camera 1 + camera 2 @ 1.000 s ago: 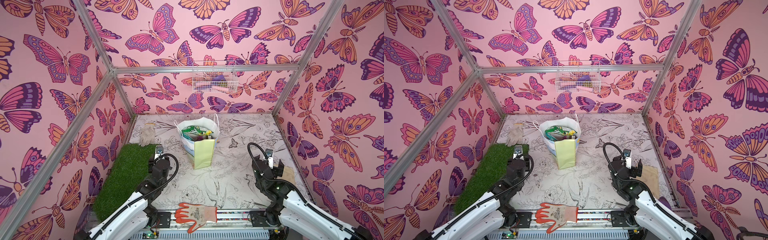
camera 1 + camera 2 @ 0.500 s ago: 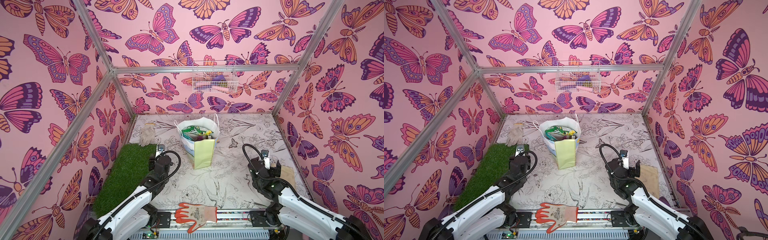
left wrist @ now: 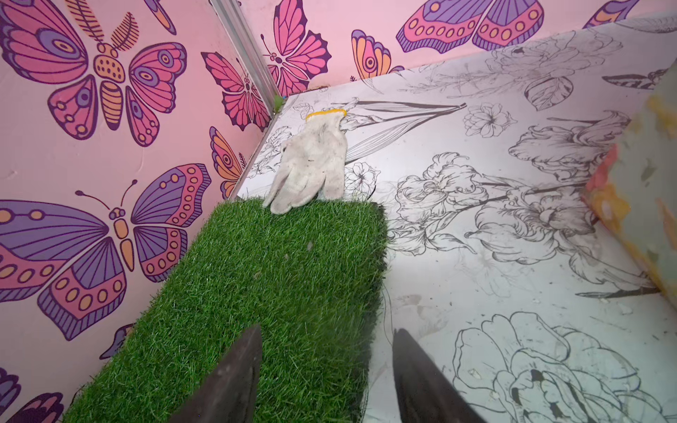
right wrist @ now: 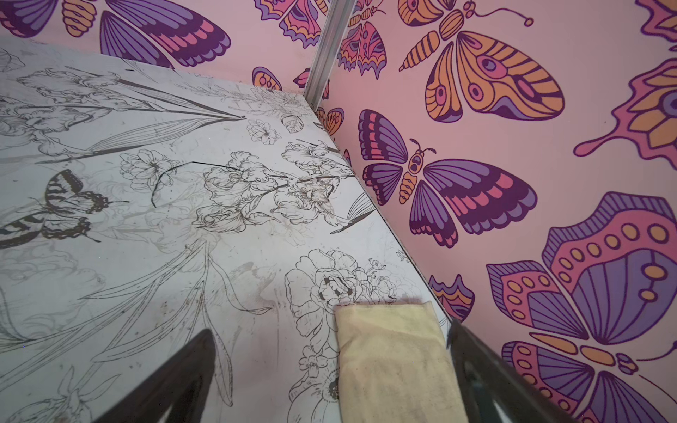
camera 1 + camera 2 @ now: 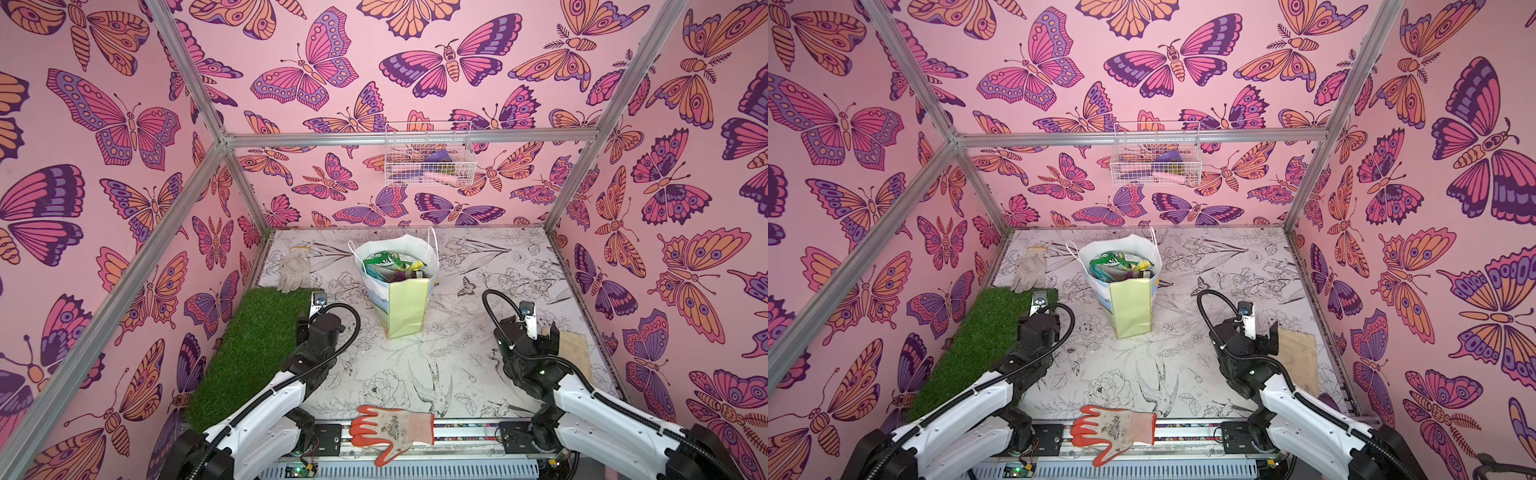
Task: Place the snacks into the paper bag
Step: Reset both arms
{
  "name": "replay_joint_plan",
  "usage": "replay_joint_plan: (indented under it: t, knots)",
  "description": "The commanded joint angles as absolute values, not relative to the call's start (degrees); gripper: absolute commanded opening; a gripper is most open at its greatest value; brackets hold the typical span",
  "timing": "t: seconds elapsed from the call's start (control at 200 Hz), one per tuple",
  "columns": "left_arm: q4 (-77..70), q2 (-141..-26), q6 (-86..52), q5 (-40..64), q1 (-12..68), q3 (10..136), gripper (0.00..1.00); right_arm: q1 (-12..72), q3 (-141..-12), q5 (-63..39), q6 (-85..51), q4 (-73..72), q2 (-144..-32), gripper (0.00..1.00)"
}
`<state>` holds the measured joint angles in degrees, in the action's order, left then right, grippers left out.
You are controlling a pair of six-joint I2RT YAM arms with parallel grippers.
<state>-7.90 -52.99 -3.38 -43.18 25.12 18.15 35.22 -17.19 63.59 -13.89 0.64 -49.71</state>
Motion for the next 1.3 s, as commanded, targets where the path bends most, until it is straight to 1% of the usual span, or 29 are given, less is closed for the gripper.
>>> replay_joint_plan:
  t: [0.0, 0.215, 0.325, 0.501, 0.881, 0.976, 1.077, 1.292]
  knots:
    - [-7.91, -52.67, -5.05, -42.8, 24.7, 16.08, 0.59, 34.73, -17.06, 61.89, -12.05, -2.18, -49.87, 0.99]
    - [-7.78, -52.06, -5.35, -42.4, 24.27, 15.55, 0.59, 34.16, -17.14, 61.54, -11.54, -3.9, -51.01, 0.99]
    - [-7.78, -52.53, -5.58, -41.17, 23.23, 15.82, 0.59, 33.34, -17.08, 59.57, -11.12, -4.32, -50.81, 0.99]
    - [-12.13, -53.4, -5.11, -39.33, 21.42, 15.03, 0.59, 31.71, -16.58, 58.93, -11.42, -5.9, -50.37, 0.99]
    - [-16.31, -57.95, -5.03, -34.92, 17.63, 16.22, 0.59, 29.32, -16.65, 55.6, -11.34, -6.45, -50.54, 0.99]
    - [-18.14, -58.61, -4.59, -34.65, 17.56, 16.05, 0.59, 29.23, -15.6, 56.99, -11.16, -9.8, -50.29, 0.99]
    - [-19.45, -59.14, -4.5, -34.42, 17.31, 15.92, 0.59, 28.38, -15.33, 55.4, -10.55, -11.32, -50.52, 0.99]
    - [-21.56, -60.53, -4.23, -34.36, 16.75, 16.07, 0.6, 27.43, -15.25, 56.51, -9.83, -17.54, -54.48, 0.99]
